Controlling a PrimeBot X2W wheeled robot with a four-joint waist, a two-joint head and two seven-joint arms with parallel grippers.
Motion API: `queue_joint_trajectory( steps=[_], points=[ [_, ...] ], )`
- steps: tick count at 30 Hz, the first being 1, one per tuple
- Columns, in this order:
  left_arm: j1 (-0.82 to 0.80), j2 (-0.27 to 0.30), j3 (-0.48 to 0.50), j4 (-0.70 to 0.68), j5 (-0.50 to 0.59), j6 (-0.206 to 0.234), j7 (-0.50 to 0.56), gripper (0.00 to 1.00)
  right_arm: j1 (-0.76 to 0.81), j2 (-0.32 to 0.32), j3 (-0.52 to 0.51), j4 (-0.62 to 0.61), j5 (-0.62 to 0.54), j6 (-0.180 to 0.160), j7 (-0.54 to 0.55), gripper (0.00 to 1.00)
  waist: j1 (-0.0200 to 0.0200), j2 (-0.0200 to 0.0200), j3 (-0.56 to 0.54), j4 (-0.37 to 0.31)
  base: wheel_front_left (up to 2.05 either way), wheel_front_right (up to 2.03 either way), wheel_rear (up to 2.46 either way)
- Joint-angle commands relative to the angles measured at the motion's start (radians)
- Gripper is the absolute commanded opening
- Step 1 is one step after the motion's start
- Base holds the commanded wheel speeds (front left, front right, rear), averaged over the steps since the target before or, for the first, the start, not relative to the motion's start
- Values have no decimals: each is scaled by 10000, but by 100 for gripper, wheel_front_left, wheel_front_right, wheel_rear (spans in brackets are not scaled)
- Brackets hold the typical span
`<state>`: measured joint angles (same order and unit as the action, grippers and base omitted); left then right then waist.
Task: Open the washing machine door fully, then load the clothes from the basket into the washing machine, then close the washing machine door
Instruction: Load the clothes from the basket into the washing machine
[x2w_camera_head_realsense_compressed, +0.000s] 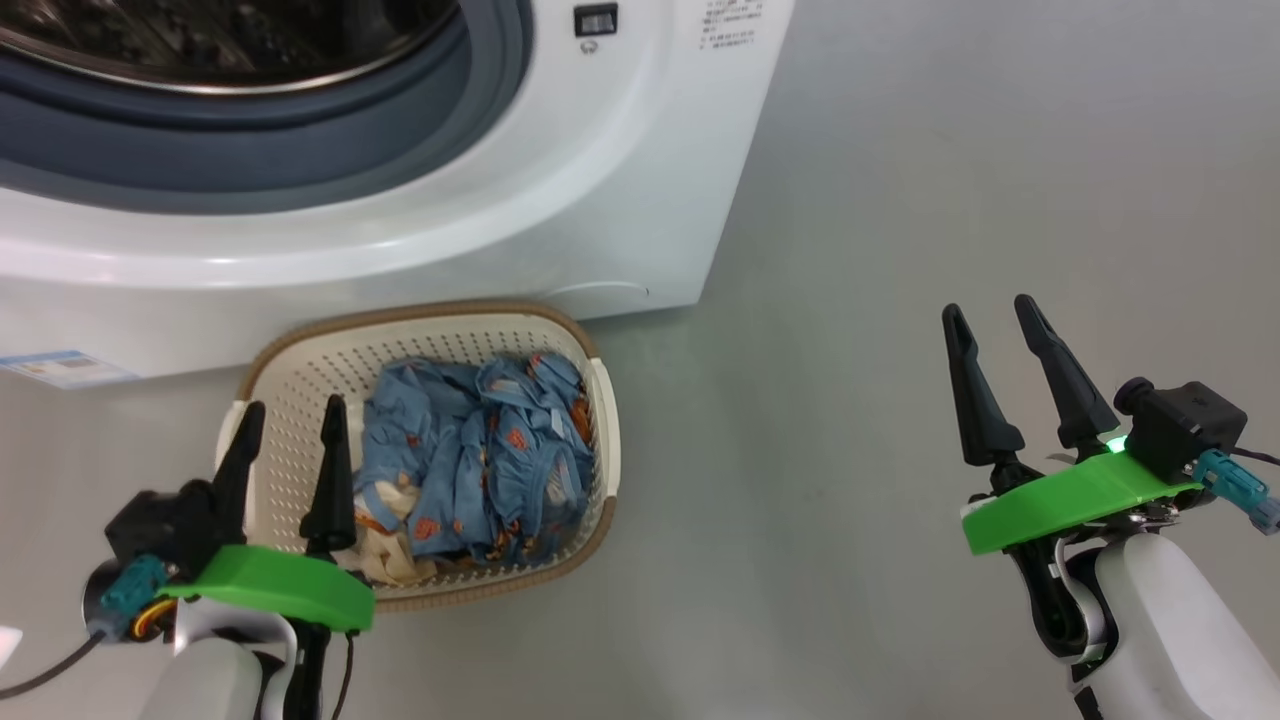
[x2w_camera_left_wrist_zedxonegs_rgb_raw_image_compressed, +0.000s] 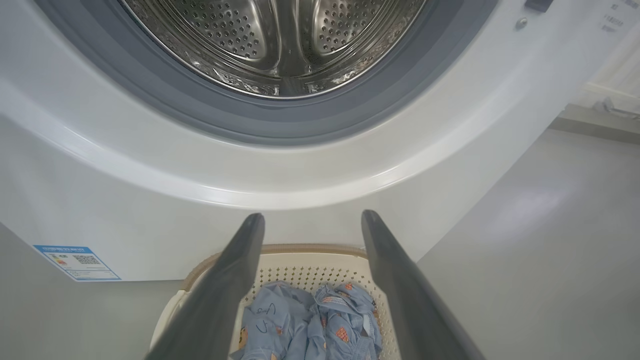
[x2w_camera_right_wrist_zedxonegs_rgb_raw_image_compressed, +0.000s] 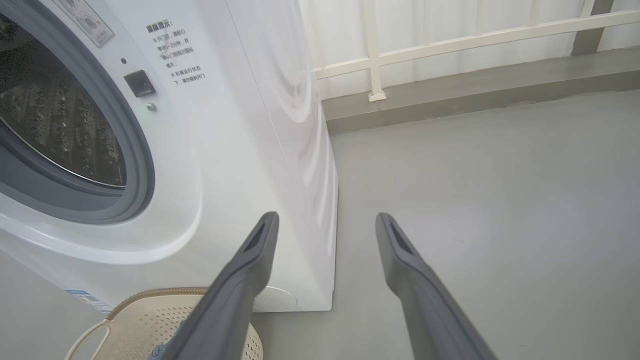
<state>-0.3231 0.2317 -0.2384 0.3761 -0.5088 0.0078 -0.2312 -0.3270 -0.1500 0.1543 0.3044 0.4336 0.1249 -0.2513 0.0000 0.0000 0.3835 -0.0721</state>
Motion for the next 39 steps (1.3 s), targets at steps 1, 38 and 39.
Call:
queue_joint_trajectory(
  steps=[1, 38, 39],
  points=[
    [-351, 289, 256, -26, 30, -87, 34, 100, -150, 54, 139, -272, -104, 58, -105, 100, 0, 0, 573, -205, 0, 0, 0],
    [-5602, 1243, -680, 7265, 489, -951, 2158, 100, -1750, 949, 164, -1032, -221, 58, -105, 100, 0, 0, 4551, -1448, 0, 0, 0],
    [-5750, 1313, -676, 7472, 478, -963, 2222, 100, -1771, 958, 154, -1063, -204, 58, -105, 100, 0, 0, 4645, -1528, 0, 0, 0]
  ],
)
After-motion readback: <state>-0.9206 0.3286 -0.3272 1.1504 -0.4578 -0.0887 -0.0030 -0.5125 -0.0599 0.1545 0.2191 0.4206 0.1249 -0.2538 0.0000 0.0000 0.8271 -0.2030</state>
